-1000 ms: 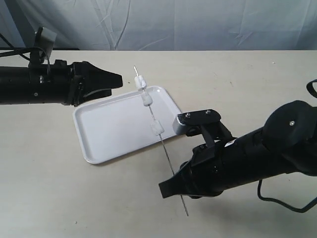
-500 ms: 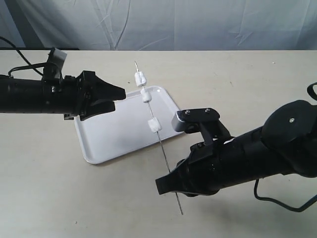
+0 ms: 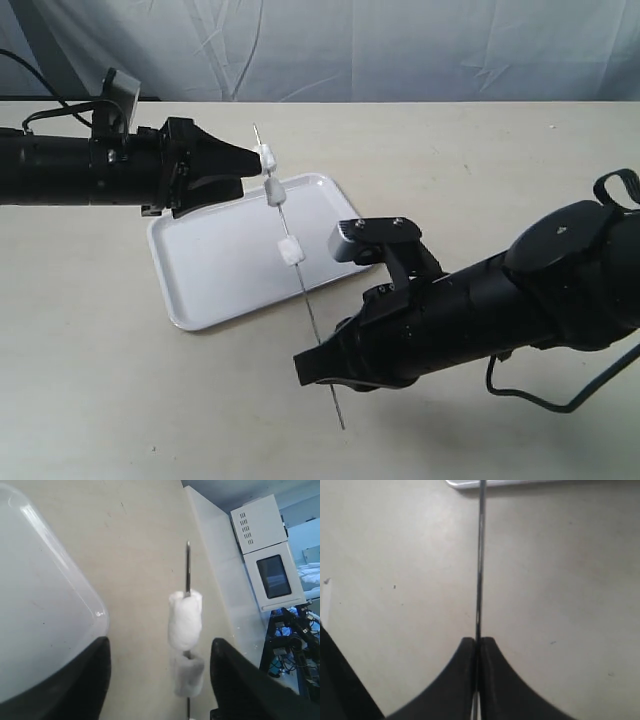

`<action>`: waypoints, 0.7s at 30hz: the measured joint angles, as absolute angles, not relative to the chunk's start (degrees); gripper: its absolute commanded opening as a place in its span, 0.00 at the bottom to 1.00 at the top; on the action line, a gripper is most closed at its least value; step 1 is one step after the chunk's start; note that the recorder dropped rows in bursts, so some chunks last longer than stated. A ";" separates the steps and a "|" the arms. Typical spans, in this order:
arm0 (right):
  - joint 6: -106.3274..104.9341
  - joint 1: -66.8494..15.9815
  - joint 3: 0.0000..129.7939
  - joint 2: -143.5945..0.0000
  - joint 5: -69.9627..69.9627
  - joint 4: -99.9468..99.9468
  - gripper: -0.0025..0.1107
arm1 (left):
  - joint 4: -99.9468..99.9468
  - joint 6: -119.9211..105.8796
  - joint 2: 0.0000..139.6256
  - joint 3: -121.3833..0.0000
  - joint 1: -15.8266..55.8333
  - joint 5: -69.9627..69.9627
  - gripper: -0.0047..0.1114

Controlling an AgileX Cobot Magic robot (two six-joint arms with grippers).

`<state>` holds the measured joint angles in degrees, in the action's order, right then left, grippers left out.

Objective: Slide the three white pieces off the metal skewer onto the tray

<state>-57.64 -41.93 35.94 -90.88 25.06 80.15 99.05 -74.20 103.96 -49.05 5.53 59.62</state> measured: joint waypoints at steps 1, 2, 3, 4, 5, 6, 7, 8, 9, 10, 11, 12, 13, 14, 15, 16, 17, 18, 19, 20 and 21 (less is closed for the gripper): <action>-58.03 -41.93 36.38 -91.14 25.35 80.56 0.02 | 99.05 -74.20 103.96 -49.05 5.53 59.53 0.52; -58.28 -41.93 36.65 -91.62 25.80 80.83 0.02 | 99.05 -74.20 103.96 -49.05 5.53 59.53 0.52; -58.52 -41.93 36.93 -92.00 26.07 80.94 0.02 | 99.05 -74.20 103.96 -49.05 5.53 59.53 0.52; -58.63 -41.93 37.19 -92.41 26.74 81.10 0.02 | 99.05 -74.20 103.96 -49.15 5.53 59.53 0.52; -58.74 -41.93 37.46 -93.06 27.18 81.10 0.02 | 99.05 -74.20 103.96 -49.15 5.53 59.53 0.52; -58.74 -41.93 37.61 -93.58 27.59 81.10 0.02 | 99.05 -74.20 103.96 -49.15 5.53 59.53 0.52; -58.74 -41.93 37.64 -93.97 27.84 81.10 0.02 | 99.05 -74.20 103.96 -49.26 5.53 59.53 0.50; -58.85 -41.93 37.74 -94.42 27.95 81.10 0.02 | 99.05 -74.20 103.96 -49.35 5.53 59.53 0.49; -58.85 -41.93 37.74 -94.53 27.95 81.10 0.02 | 99.05 -74.20 103.96 -49.35 5.53 59.20 0.47; -58.94 -41.93 37.78 -94.67 27.95 81.10 0.02 | 99.05 -74.20 103.96 -49.35 5.53 58.82 0.45; -58.94 -41.93 37.78 -94.67 27.95 81.10 0.02 | 99.05 -74.20 103.96 -49.35 5.53 58.46 0.43; -58.94 -41.93 37.87 -94.67 27.95 81.10 0.02 | 99.05 -74.20 103.96 -49.35 5.53 58.14 0.42; -58.94 -41.93 37.87 -94.67 27.95 81.22 0.02 | 99.05 -74.20 103.96 -49.35 5.53 57.76 0.42; -58.97 -41.93 37.87 -94.67 27.95 81.22 0.02 | 99.05 -74.20 103.96 -49.35 5.53 57.65 0.42; -59.09 -41.93 37.87 -94.67 27.95 81.22 0.02 | 99.05 -74.20 103.96 -49.35 5.53 57.41 0.42; -59.08 -41.93 37.87 -94.67 27.95 81.22 0.02 | 99.05 -74.20 103.96 -49.35 5.53 57.40 0.42; -59.08 -41.93 37.87 -94.67 27.95 81.35 0.02 | 99.05 -74.20 103.96 -49.35 5.53 57.40 0.42; -59.08 -41.93 37.87 -94.67 27.95 81.35 0.02 | 99.05 -74.20 103.96 -49.35 5.53 57.40 0.41; -59.08 -41.93 37.87 -94.67 28.06 81.35 0.02 | 99.05 -74.20 103.96 -49.35 5.53 57.30 0.40; -59.08 -41.93 37.87 -94.67 28.28 81.35 0.02 | 99.05 -74.20 103.96 -49.35 5.53 57.30 0.39; -59.08 -41.93 37.87 -94.67 28.53 81.44 0.02 | 99.05 -74.20 103.96 -49.35 5.53 57.19 0.37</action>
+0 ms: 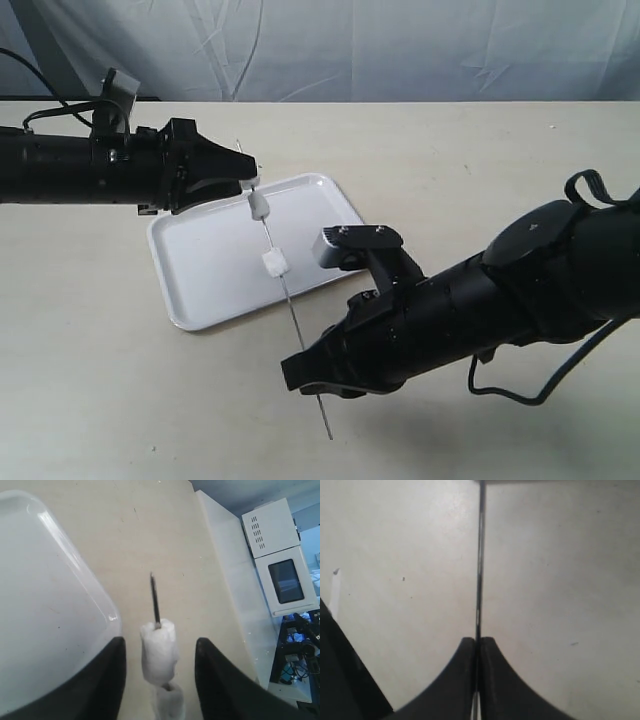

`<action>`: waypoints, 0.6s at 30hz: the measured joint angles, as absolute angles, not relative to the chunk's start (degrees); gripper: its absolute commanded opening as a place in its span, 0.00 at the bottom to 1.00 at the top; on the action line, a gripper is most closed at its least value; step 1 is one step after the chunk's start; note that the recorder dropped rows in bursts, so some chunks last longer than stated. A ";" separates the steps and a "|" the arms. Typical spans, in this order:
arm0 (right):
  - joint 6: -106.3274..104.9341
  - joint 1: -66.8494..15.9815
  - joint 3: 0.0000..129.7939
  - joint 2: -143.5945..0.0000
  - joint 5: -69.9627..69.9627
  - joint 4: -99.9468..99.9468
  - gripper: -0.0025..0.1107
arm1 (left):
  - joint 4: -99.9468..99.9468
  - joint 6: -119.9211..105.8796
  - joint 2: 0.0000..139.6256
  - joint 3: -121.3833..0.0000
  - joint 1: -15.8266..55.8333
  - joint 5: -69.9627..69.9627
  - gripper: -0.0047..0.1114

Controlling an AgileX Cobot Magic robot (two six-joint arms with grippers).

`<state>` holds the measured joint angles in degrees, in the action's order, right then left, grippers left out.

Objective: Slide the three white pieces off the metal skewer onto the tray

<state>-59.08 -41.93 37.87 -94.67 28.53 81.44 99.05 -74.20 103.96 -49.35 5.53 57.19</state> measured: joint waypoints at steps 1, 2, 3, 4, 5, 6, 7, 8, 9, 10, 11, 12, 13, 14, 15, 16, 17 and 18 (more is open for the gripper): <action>-59.08 -41.93 37.87 -94.67 28.71 81.80 0.02 | 99.05 -74.20 103.96 -49.35 5.53 57.19 0.36; -59.08 -41.93 37.87 -94.67 28.86 81.87 0.02 | 99.05 -74.20 103.96 -49.35 5.53 57.19 0.34; -59.08 -41.93 37.87 -94.67 28.85 82.03 0.02 | 99.05 -74.20 103.96 -49.35 5.53 57.19 0.33; -59.08 -41.93 37.87 -94.67 28.85 82.03 0.02 | 99.05 -74.20 103.96 -49.35 5.53 57.19 0.31; -59.08 -41.93 37.87 -94.67 28.85 82.34 0.02 | 99.05 -74.20 103.96 -49.35 5.53 57.19 0.31; -59.08 -41.93 37.87 -94.67 28.85 82.32 0.02 | 99.05 -74.20 103.96 -49.35 5.53 57.19 0.30; -59.08 -41.93 37.87 -94.67 28.85 82.47 0.02 | 99.05 -74.20 103.96 -49.35 5.53 57.19 0.30; -59.08 -41.93 37.87 -94.67 28.85 82.47 0.02 | 99.05 -74.20 103.96 -49.35 5.53 57.19 0.29; -59.08 -41.93 37.87 -94.67 28.98 82.47 0.02 | 99.05 -74.29 103.96 -49.35 5.53 57.19 0.29; -59.23 -41.93 37.87 -94.67 29.05 82.65 0.02 | 99.05 -74.29 103.96 -49.35 5.53 57.19 0.29; -59.23 -41.93 37.87 -94.67 29.23 82.81 0.02 | 99.05 -74.29 103.96 -49.35 5.53 57.19 0.27; -59.32 -41.93 37.87 -94.67 29.60 82.92 0.02 | 99.05 -74.29 103.96 -49.35 5.53 57.19 0.25; -59.32 -41.93 37.87 -94.67 29.86 83.02 0.02 | 99.05 -74.29 103.96 -49.35 5.53 57.19 0.22; -59.32 -41.93 37.87 -94.67 30.12 83.15 0.02 | 99.05 -74.29 103.96 -49.35 5.53 57.19 0.20; -59.32 -41.93 37.87 -94.67 30.12 83.14 0.02 | 99.05 -74.29 103.96 -49.35 5.53 57.19 0.17; -59.32 -41.93 37.87 -94.67 30.12 83.14 0.02 | 99.05 -74.29 103.96 -49.35 5.53 57.19 0.17; -59.32 -41.93 37.87 -94.67 30.12 83.14 0.02 | 99.05 -74.29 103.96 -49.35 5.53 57.19 0.17; -59.32 -41.93 37.87 -94.67 30.12 83.14 0.02 | 99.05 -74.29 103.96 -49.35 5.53 57.19 0.17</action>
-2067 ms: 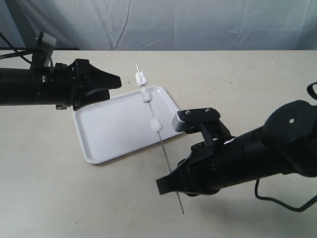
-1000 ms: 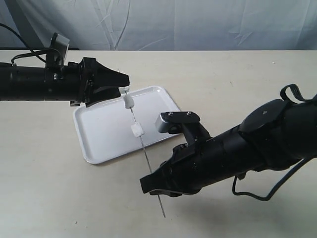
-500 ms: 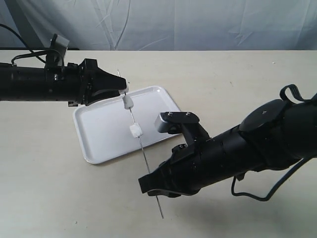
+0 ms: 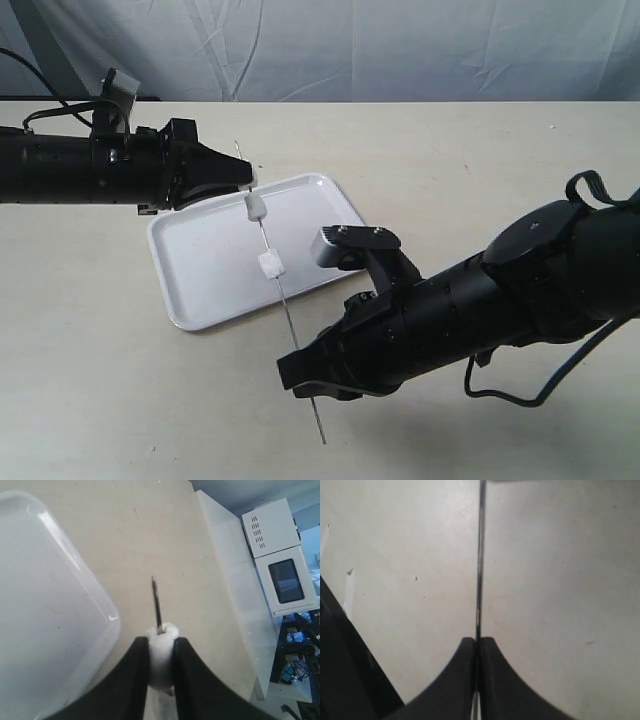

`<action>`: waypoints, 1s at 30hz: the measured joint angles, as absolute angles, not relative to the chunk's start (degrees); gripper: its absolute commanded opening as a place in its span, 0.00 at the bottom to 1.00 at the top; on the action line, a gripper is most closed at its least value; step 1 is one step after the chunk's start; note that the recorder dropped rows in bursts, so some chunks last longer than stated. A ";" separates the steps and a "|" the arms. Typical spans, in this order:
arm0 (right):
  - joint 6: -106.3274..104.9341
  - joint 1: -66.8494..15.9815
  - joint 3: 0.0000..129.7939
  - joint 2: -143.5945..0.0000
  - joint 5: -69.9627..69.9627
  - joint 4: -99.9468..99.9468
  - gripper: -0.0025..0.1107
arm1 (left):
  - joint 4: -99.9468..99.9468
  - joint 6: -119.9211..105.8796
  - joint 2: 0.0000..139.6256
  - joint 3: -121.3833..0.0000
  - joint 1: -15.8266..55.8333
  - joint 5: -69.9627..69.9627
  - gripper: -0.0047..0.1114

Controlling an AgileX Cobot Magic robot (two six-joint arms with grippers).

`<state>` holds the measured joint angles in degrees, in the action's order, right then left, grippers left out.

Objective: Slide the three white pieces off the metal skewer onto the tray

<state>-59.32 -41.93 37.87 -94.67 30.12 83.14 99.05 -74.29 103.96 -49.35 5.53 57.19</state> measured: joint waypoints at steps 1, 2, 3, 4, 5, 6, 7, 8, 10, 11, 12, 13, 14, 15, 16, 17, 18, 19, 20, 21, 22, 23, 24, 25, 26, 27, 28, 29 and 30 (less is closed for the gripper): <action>-59.32 -41.93 37.87 -94.67 30.12 83.14 0.02 | 99.05 -74.29 103.96 -49.35 5.53 57.19 0.17; -59.32 -41.93 37.87 -94.67 30.12 83.14 0.02 | 99.05 -74.29 103.96 -49.35 5.53 57.19 0.17; -59.32 -41.93 37.87 -94.67 30.12 83.14 0.02 | 99.05 -74.29 103.96 -49.35 5.53 57.08 0.17; -59.32 -41.93 37.87 -94.67 30.19 83.14 0.02 | 99.05 -74.29 103.96 -49.35 5.53 56.79 0.17; -59.32 -41.93 37.87 -94.67 30.35 83.14 0.02 | 99.05 -74.29 103.96 -49.35 5.53 56.36 0.17; -59.32 -41.93 37.87 -94.67 30.49 83.16 0.02 | 98.94 -74.29 103.96 -49.35 5.53 55.76 0.17; -59.32 -41.93 37.87 -94.67 30.49 83.27 0.02 | 98.94 -74.29 103.96 -49.35 5.57 55.17 0.17; -59.32 -41.93 37.87 -94.67 30.49 83.27 0.02 | 98.94 -74.29 103.96 -49.35 5.57 54.57 0.17; -59.32 -41.93 37.87 -94.67 30.60 83.16 0.02 | 98.51 -74.29 103.96 -49.35 5.66 53.26 0.17; -59.21 -41.93 37.87 -94.67 30.60 82.86 0.02 | 98.50 -74.29 103.96 -49.40 5.66 52.73 0.17; -58.96 -41.93 37.87 -94.67 30.74 82.60 0.02 | 98.29 -74.29 103.96 -49.62 5.80 52.07 0.17; -58.68 -41.93 37.87 -94.67 30.76 82.23 0.02 | 98.11 -74.00 103.96 -49.92 5.79 51.49 0.17; -58.23 -41.93 37.87 -94.67 31.09 81.53 0.02 | 97.96 -73.66 103.96 -50.24 5.79 50.91 0.17; -57.79 -41.93 37.91 -94.67 31.34 80.95 0.02 | 97.86 -73.25 103.96 -50.73 5.79 50.45 0.17; -57.19 -41.93 38.00 -94.67 31.61 80.51 0.02 | 97.84 -72.76 103.96 -51.26 5.79 49.83 0.17; -56.62 -41.93 38.00 -94.67 31.89 79.82 0.02 | 97.84 -72.58 103.96 -51.79 5.79 49.28 0.17; -56.06 -41.93 38.00 -94.67 32.22 79.14 0.02 | 97.84 -72.35 103.96 -52.22 5.79 48.86 0.17; -55.72 -41.93 38.00 -94.67 32.71 78.37 0.02 | 97.84 -72.01 103.96 -52.85 5.79 47.96 0.17; -55.47 -41.93 38.00 -94.67 33.46 77.53 0.02 | 98.18 -71.56 103.96 -53.42 5.79 46.69 0.17; -54.47 -41.93 38.00 -94.77 34.97 75.62 0.02 | 98.95 -70.95 103.96 -54.28 5.79 43.61 0.17; -53.73 -41.93 38.00 -94.77 35.65 74.37 0.02 | 99.07 -70.93 103.96 -54.56 5.79 41.81 0.17; -51.30 -41.93 38.00 -94.77 36.27 71.58 0.02 | 99.07 -70.66 103.96 -55.00 5.79 38.77 0.17; -49.85 -41.93 38.00 -94.77 36.27 69.74 0.02 | 99.07 -70.66 103.96 -55.13 5.79 37.72 0.17; -46.64 -41.93 38.00 -94.77 35.85 65.82 0.02 | 99.07 -70.45 103.96 -55.25 5.79 37.00 0.17; -45.31 -41.93 38.00 -94.77 35.21 63.83 0.02 | 99.07 -69.86 103.96 -55.25 5.79 37.00 0.20; -41.92 -41.93 38.00 -94.77 32.58 60.41 0.02 | 97.79 -68.28 103.96 -55.25 5.79 37.53 0.27; -39.50 -41.93 38.00 -94.77 30.29 58.47 0.02 | 94.78 -66.07 103.96 -55.25 5.79 37.83 0.31; -38.76 -41.93 38.00 -94.77 29.20 57.92 0.02 | 92.92 -64.71 104.10 -55.25 5.79 37.83 0.38; -38.06 -41.93 38.00 -94.86 27.23 57.38 0.02 | 89.99 -62.24 104.34 -55.25 5.79 37.83 0.40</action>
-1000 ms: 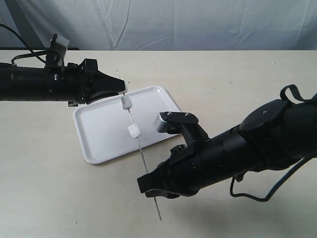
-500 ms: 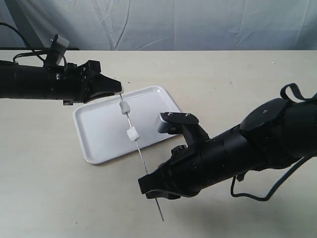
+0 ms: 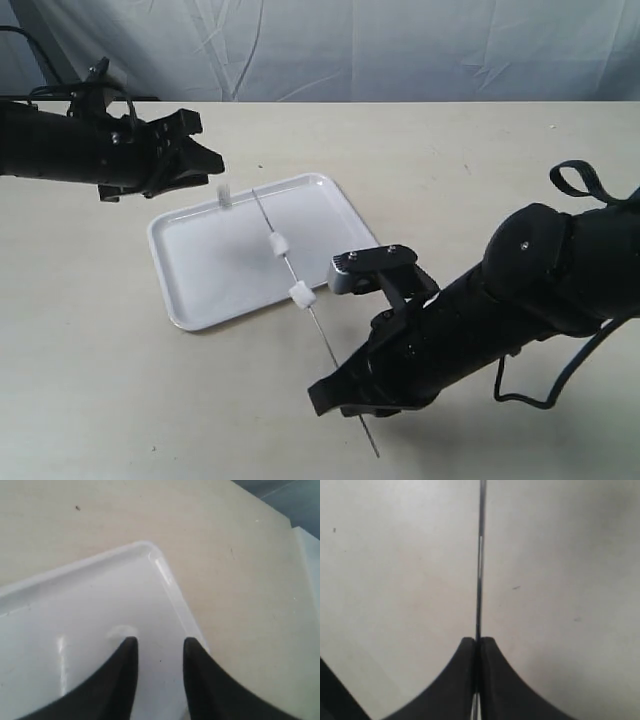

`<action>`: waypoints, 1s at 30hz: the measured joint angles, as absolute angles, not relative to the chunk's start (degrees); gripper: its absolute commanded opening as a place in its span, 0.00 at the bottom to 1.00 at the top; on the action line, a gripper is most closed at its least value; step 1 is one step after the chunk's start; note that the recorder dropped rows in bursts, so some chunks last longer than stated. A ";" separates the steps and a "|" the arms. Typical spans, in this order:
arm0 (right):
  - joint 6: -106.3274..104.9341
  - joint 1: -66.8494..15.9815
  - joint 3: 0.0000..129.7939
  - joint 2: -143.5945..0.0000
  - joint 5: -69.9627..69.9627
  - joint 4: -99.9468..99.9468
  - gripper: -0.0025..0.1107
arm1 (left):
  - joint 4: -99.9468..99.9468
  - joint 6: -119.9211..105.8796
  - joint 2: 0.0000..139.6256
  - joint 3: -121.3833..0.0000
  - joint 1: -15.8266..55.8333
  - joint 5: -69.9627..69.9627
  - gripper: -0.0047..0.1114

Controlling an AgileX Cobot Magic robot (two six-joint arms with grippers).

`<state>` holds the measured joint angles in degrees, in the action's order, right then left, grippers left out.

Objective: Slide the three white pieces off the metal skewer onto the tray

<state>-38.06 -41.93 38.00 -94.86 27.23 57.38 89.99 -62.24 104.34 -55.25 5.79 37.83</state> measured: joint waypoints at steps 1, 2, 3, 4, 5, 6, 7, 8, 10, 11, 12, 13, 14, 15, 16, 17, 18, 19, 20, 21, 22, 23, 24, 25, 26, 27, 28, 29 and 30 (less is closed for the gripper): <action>-37.81 -41.93 38.00 -94.86 26.22 57.38 0.02 | 88.82 -61.10 104.75 -55.25 5.79 38.05 0.40; -37.70 -41.93 38.00 -94.86 24.25 57.59 0.02 | 87.54 -59.89 105.88 -55.25 5.79 38.54 0.40; -37.70 -41.93 38.00 -94.86 23.30 57.75 0.02 | 87.43 -59.46 106.64 -55.25 5.79 39.15 0.40; -37.58 -41.93 38.00 -94.86 21.31 57.89 0.02 | 87.62 -59.06 108.24 -55.25 5.79 40.47 0.40; -37.58 -41.93 38.28 -94.86 20.61 57.99 0.02 | 88.26 -59.06 109.14 -55.25 5.79 41.39 0.40; -37.58 -41.93 39.43 -94.86 19.81 57.99 0.02 | 90.66 -60.37 110.86 -55.25 5.79 44.20 0.40; -37.58 -41.93 40.04 -94.86 19.69 58.08 0.02 | 92.51 -61.85 111.55 -55.25 5.79 46.16 0.40; -37.48 -41.93 40.89 -94.86 19.40 58.08 0.02 | 94.47 -63.40 112.12 -55.25 5.79 48.57 0.40; -37.48 -41.93 42.72 -94.86 18.82 58.08 0.02 | 97.09 -65.32 112.63 -55.25 5.79 52.95 0.40; -37.48 -41.93 43.59 -94.86 18.81 58.11 0.02 | 97.88 -65.84 112.74 -55.25 5.79 54.91 0.40; -37.48 -41.93 44.37 -95.00 18.71 58.32 0.02 | 98.38 -66.48 112.74 -55.25 5.79 55.99 0.40; -37.48 -41.93 44.92 -95.39 18.58 58.32 0.02 | 98.70 -66.95 112.74 -55.25 5.79 57.03 0.40; -37.48 -41.93 45.49 -95.85 18.49 58.42 0.02 | 98.98 -67.48 112.74 -55.25 5.79 57.86 0.40; -37.48 -41.93 45.80 -96.49 18.21 58.41 0.02 | 98.98 -67.88 112.74 -55.25 5.79 58.58 0.40; -37.48 -41.93 46.10 -97.03 17.94 58.41 0.02 | 98.98 -68.27 112.74 -55.25 5.79 59.21 0.40; -37.45 -41.93 46.21 -97.72 17.31 58.56 0.02 | 98.98 -68.56 112.74 -55.25 5.79 59.83 0.40; -37.35 -41.93 46.26 -98.41 16.55 58.55 0.02 | 98.98 -68.78 112.74 -55.25 5.79 60.28 0.40; -37.35 -41.93 46.35 -98.92 15.99 58.67 0.02 | 98.98 -68.90 112.74 -55.25 5.79 60.56 0.40; -37.35 -41.93 46.35 -99.53 15.29 58.79 0.02 | 99.01 -69.01 112.74 -55.25 5.79 60.82 0.40; -37.35 -41.78 46.46 -100.10 14.92 59.03 0.02 | 99.01 -69.11 112.74 -55.25 5.79 60.91 0.40; -37.35 -41.64 46.39 -100.52 14.79 59.19 0.02 | 99.01 -69.13 112.74 -55.25 5.79 60.96 0.40; -37.35 -41.54 46.39 -100.98 14.64 59.19 0.02 | 99.01 -69.42 112.74 -55.25 5.79 61.06 0.40; -37.35 -41.41 46.39 -101.32 14.86 59.48 0.02 | 99.01 -69.71 112.74 -55.25 5.79 61.06 0.40; -37.33 -41.41 46.39 -101.42 15.00 59.60 0.02 | 99.01 -70.09 112.74 -55.25 5.79 61.06 0.40; -37.33 -41.33 46.39 -101.55 15.41 59.60 0.02 | 99.01 -70.34 112.74 -55.25 5.79 61.06 0.40; -37.33 -41.33 46.39 -101.55 15.96 59.60 0.02 | 99.01 -70.36 112.74 -55.25 5.79 61.06 0.40; -37.33 -41.33 46.39 -101.55 16.44 59.75 0.02 | 99.01 -70.46 112.74 -55.25 5.79 61.06 0.40; -37.33 -41.33 46.39 -101.55 16.76 59.85 0.02 | 99.01 -70.46 112.74 -55.25 5.79 60.76 0.40; -37.33 -41.33 46.39 -101.55 17.02 59.85 0.02 | 99.01 -70.50 112.74 -55.25 5.79 60.66 0.40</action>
